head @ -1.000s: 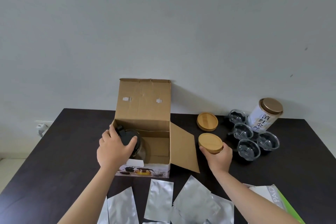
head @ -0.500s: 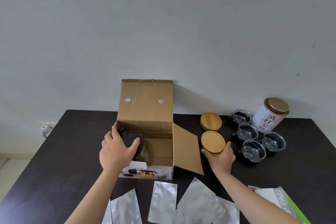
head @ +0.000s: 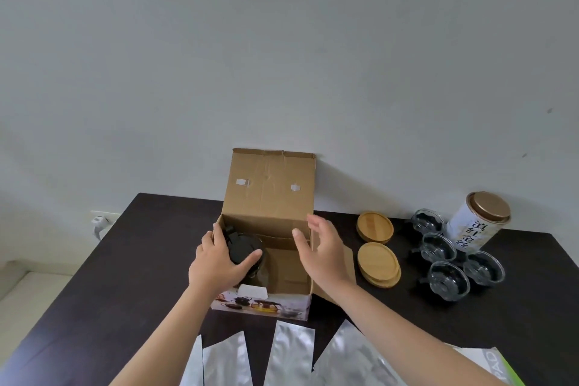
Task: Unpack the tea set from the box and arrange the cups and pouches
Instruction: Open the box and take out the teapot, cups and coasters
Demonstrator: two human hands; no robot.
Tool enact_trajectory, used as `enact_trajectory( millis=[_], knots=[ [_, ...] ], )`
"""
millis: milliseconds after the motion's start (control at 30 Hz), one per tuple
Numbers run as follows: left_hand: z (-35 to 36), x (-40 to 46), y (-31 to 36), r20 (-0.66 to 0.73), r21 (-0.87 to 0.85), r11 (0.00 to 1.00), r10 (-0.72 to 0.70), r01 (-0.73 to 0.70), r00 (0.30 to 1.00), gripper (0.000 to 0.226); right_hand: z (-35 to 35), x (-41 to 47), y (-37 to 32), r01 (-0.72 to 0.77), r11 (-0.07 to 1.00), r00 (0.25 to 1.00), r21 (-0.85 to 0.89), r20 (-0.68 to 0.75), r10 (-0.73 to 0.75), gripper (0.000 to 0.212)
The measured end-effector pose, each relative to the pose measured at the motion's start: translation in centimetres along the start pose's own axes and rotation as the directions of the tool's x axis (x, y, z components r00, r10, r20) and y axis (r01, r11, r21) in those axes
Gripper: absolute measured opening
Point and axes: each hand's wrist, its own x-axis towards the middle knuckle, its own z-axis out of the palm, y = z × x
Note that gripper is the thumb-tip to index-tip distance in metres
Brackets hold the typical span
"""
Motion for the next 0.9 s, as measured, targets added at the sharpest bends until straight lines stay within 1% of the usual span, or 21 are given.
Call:
enact_trajectory(
  millis=[33, 100, 167, 233, 367, 500, 667, 767, 833, 900],
  knots=[
    [-0.4, 0.0, -0.4, 0.048, -0.007, 1.0, 0.021, -0.021, 0.999, 0.126, 0.7, 0.1, -0.1, 0.004, 0.998, 1.0, -0.056, 0.01, -0.003, 0.048],
    [-0.9, -0.1, -0.9, 0.134, -0.003, 0.998, 0.058, -0.058, 0.989, 0.138, 1.7, -0.1, 0.3, -0.066, 0.991, 0.998, -0.117, 0.0, 0.066, 0.05],
    [-1.2, -0.4, -1.3, 0.184, 0.001, 0.997, 0.077, -0.079, 0.98, 0.15, 2.4, -0.5, 1.1, -0.127, 0.981, 0.992, -0.146, -0.014, 0.127, 0.051],
    [-1.4, -0.5, -1.4, 0.212, -0.01, 0.996, 0.09, -0.09, 0.973, 0.158, 2.7, -0.7, 1.6, -0.132, 0.978, 0.991, -0.164, -0.012, 0.131, 0.051],
    [-2.1, -0.4, -1.8, 0.253, -0.027, 0.992, 0.128, -0.125, 0.959, 0.164, 3.1, 0.1, 1.2, -0.139, 0.976, 0.99, -0.17, -0.01, 0.14, 0.05],
    [-2.6, 0.0, -2.5, 0.248, -0.045, 0.991, 0.132, -0.125, 0.96, 0.166, 4.0, 0.6, 0.6, -0.125, 0.979, 0.991, -0.163, 0.015, 0.129, 0.05],
    [-3.3, 0.5, -4.0, 0.205, -0.07, 0.994, 0.094, -0.081, 0.974, 0.169, 5.8, 1.5, -0.5, -0.067, 0.977, 0.994, -0.2, 0.075, 0.084, 0.051],
    [-4.0, 1.1, -5.3, 0.162, -0.106, 0.991, 0.1, -0.083, 0.982, 0.164, 7.1, 1.6, -1.3, -0.013, 0.957, 0.991, -0.29, 0.123, 0.05, 0.052],
    [-4.4, 1.5, -6.2, 0.142, -0.139, 0.985, 0.117, -0.097, 0.983, 0.161, 7.5, 1.5, -2.0, 0.079, 0.927, 0.988, -0.367, 0.152, -0.024, 0.051],
    [-4.5, 1.6, -6.8, 0.134, -0.171, 0.979, 0.136, -0.112, 0.982, 0.159, 7.7, 1.5, -2.7, 0.228, 0.877, 0.967, -0.423, 0.206, -0.152, 0.051]
  ],
)
